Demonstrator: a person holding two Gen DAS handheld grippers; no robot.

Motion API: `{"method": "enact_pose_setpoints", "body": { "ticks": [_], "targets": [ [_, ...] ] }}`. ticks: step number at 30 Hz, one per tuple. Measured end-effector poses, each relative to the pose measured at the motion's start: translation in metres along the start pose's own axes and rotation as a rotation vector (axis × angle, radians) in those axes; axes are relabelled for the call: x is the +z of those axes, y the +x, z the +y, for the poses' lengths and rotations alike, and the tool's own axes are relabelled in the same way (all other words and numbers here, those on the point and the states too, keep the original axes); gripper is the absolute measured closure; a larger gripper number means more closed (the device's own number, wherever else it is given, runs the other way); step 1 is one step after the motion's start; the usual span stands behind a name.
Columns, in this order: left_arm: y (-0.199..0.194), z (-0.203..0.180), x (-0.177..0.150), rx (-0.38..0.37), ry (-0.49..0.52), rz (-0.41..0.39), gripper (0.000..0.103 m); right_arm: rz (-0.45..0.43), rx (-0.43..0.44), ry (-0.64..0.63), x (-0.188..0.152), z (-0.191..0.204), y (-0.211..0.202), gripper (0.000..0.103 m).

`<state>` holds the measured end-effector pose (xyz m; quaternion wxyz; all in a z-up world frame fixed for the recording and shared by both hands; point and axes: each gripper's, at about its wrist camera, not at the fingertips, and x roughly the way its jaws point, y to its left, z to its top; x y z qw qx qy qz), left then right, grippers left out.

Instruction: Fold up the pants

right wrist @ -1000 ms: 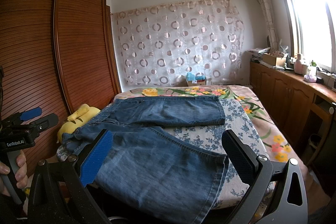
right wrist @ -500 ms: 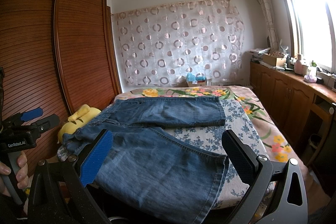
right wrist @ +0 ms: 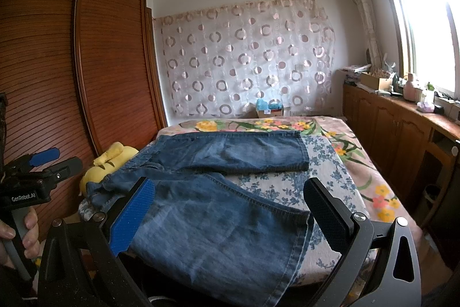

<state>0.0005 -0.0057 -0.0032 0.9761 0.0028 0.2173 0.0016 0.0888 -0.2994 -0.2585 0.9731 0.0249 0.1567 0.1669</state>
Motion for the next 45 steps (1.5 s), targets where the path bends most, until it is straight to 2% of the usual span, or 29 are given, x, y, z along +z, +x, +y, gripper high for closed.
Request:
{"method": "enact_pose_setpoints", "body": {
  "ticks": [18,23,33,41,45],
  "targets": [
    [0.041,0.016,-0.028,-0.042,-0.018,0.103,0.0,0.083,-0.008,0.0,-0.009,-0.012,0.015,0.0],
    [0.053,0.031,-0.039,-0.041,-0.027,0.13,0.0,0.124,-0.013,-0.012,-0.012,-0.021,0.022,0.0],
    [0.066,0.076,-0.05,0.007,-0.059,0.153,0.0,0.225,-0.058,-0.023,-0.017,-0.038,0.037,0.001],
    [0.073,0.115,-0.057,0.069,-0.107,0.17,0.0,0.351,-0.077,0.007,-0.028,-0.059,0.047,0.013],
    [0.077,0.128,-0.062,0.087,-0.12,0.178,0.001,0.386,-0.06,0.021,-0.029,-0.06,0.044,0.023]
  ]
}}
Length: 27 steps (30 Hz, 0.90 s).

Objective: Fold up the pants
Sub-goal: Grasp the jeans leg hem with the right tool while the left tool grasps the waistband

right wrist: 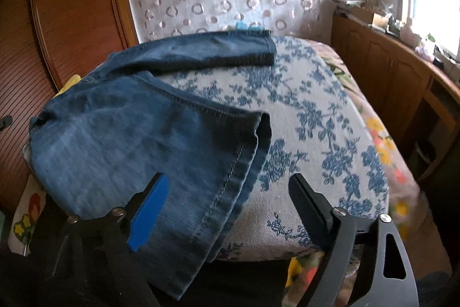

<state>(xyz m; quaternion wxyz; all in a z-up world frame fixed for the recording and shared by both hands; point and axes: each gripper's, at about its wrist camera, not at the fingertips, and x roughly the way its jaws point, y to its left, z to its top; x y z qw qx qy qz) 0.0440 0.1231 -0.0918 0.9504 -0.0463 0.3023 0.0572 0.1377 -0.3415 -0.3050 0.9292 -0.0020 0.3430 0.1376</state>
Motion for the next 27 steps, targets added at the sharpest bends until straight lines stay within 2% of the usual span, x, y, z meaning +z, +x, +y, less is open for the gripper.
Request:
{"method": "enact_pose_setpoints", "body": {
  "ticks": [6,11,18,22,24,27],
  "targets": [
    [0.011,0.031,-0.005,0.039,-0.053,0.008,0.004,0.004,0.013,-0.013,-0.005,0.006,-0.012,0.028],
    [0.033,0.06,-0.012,0.062,-0.11,0.056,0.021,0.007,0.007,-0.033,-0.005,0.009,-0.018,0.029],
    [0.066,0.082,-0.016,0.101,-0.145,0.119,0.024,0.01,-0.007,-0.051,-0.011,0.014,-0.026,0.029],
    [0.078,0.087,-0.014,0.083,-0.168,0.135,0.026,0.01,-0.01,-0.059,-0.009,0.015,-0.025,0.035],
    [0.083,0.088,-0.012,0.067,-0.175,0.139,0.031,0.009,-0.007,-0.065,-0.01,0.016,-0.025,0.037],
    [0.089,0.085,-0.011,0.065,-0.177,0.146,0.046,0.007,-0.008,-0.069,-0.009,0.017,-0.022,0.043]
  ]
}}
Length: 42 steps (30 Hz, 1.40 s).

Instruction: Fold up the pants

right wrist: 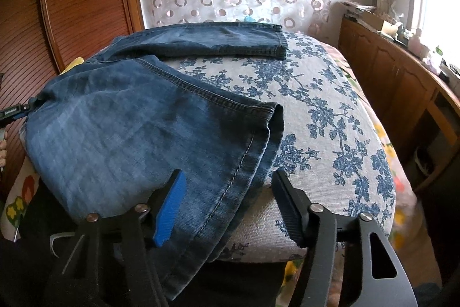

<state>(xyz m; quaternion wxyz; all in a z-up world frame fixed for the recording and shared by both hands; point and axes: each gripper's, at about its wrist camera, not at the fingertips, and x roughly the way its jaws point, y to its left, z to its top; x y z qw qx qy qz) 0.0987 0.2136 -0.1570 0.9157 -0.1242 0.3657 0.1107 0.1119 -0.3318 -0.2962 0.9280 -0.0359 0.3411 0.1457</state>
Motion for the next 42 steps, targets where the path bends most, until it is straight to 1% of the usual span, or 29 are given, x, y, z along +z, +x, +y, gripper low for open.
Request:
{"method": "enact_pose_setpoints", "body": {
  "ticks": [2,3,4,5,6,8,10,12,13,16,23,28,33,36,42],
  "targets": [
    [0.0,-0.002,0.001,0.008,0.004,-0.007,0.056,-0.002,0.003,0.0,0.0,0.0,-0.001,0.05],
    [0.0,-0.002,0.001,0.01,0.006,-0.012,0.057,-0.002,0.003,-0.001,0.0,-0.001,-0.001,0.054],
    [-0.001,-0.002,0.001,0.01,0.009,-0.015,0.061,0.001,0.003,-0.001,0.004,-0.002,0.004,0.063],
    [-0.002,-0.003,0.001,0.002,0.013,-0.016,0.067,0.005,-0.001,-0.007,0.003,-0.002,0.002,0.068],
    [-0.003,-0.002,0.002,-0.008,0.016,-0.018,0.07,0.008,-0.005,-0.01,0.006,-0.004,0.006,0.074],
    [-0.008,-0.002,0.003,-0.022,0.019,-0.032,0.081,0.015,0.011,0.0,0.015,-0.008,0.015,0.079],
    [-0.014,-0.004,0.005,-0.034,0.03,-0.042,0.089,0.019,0.034,0.007,0.018,-0.012,0.018,0.087],
    [-0.021,-0.007,0.008,-0.043,0.037,-0.058,0.092,0.02,0.068,0.021,0.02,-0.015,0.02,0.093],
    [-0.025,-0.008,0.01,-0.047,0.039,-0.067,0.092,0.015,0.074,0.025,0.022,-0.016,0.021,0.098],
    [-0.041,-0.014,0.018,-0.07,0.043,-0.105,0.093,-0.025,0.087,0.039,0.034,-0.02,0.01,0.099],
    [-0.072,-0.041,0.046,-0.112,0.106,-0.186,0.094,-0.149,0.076,-0.028,0.08,-0.018,-0.024,0.099],
    [-0.082,-0.058,0.059,-0.123,0.148,-0.217,0.095,-0.19,0.061,-0.07,0.106,-0.014,-0.024,0.099],
    [-0.088,-0.07,0.079,-0.14,0.168,-0.251,0.095,-0.187,0.057,-0.087,0.139,-0.018,0.0,0.099],
    [-0.087,-0.082,0.087,-0.146,0.192,-0.263,0.095,-0.174,0.038,-0.105,0.156,-0.015,0.025,0.099],
    [-0.077,-0.099,0.096,-0.159,0.219,-0.259,0.095,-0.092,0.008,-0.124,0.174,-0.012,0.09,0.099]
  ]
}}
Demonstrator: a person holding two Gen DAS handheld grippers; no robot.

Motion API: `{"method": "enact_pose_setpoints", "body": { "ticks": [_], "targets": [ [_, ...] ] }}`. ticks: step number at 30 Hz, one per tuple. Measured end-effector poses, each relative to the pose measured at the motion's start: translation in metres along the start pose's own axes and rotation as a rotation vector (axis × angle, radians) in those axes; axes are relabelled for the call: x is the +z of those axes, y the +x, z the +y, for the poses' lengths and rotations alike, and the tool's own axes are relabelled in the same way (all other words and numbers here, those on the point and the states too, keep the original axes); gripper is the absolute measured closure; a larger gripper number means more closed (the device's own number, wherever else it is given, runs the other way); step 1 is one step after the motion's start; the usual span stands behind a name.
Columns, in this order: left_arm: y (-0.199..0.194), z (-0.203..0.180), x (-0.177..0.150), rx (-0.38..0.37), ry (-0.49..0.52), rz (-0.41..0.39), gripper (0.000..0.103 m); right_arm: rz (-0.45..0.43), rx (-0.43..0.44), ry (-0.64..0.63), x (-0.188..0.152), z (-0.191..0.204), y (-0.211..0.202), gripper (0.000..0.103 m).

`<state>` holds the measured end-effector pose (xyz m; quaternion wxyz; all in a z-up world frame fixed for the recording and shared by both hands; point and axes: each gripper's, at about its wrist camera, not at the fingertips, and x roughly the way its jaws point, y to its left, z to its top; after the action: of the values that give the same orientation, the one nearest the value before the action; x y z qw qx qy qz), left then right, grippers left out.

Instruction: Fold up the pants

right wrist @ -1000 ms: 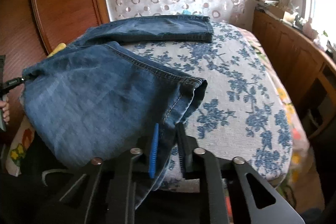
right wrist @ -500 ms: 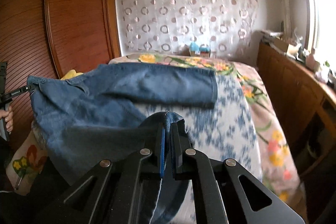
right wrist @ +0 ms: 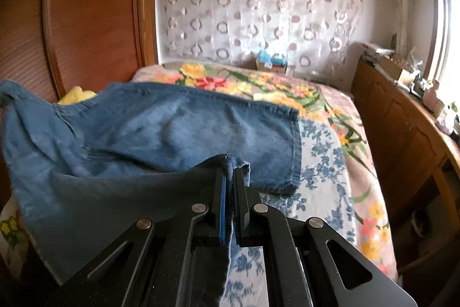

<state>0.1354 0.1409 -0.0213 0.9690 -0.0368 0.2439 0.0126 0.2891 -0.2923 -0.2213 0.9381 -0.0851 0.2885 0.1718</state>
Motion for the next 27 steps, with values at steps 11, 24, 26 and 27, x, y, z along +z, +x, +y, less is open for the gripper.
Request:
{"method": "enact_pose_setpoints", "body": {
  "ticks": [11,24,26,27],
  "targets": [
    [0.014,-0.008,0.0,-0.021,0.022,0.011,0.095,0.074,0.031,0.055,-0.016,-0.013,0.011,0.064],
    [0.011,-0.007,-0.012,-0.032,-0.018,0.024,0.095,0.138,0.116,0.138,-0.068,-0.011,-0.053,0.064],
    [0.011,-0.007,-0.012,-0.031,-0.018,0.024,0.095,0.145,0.122,0.141,-0.072,-0.008,-0.056,0.064],
    [0.012,-0.007,-0.013,-0.03,-0.018,0.024,0.095,0.154,0.128,0.145,-0.074,-0.007,-0.056,0.064]
  ]
}}
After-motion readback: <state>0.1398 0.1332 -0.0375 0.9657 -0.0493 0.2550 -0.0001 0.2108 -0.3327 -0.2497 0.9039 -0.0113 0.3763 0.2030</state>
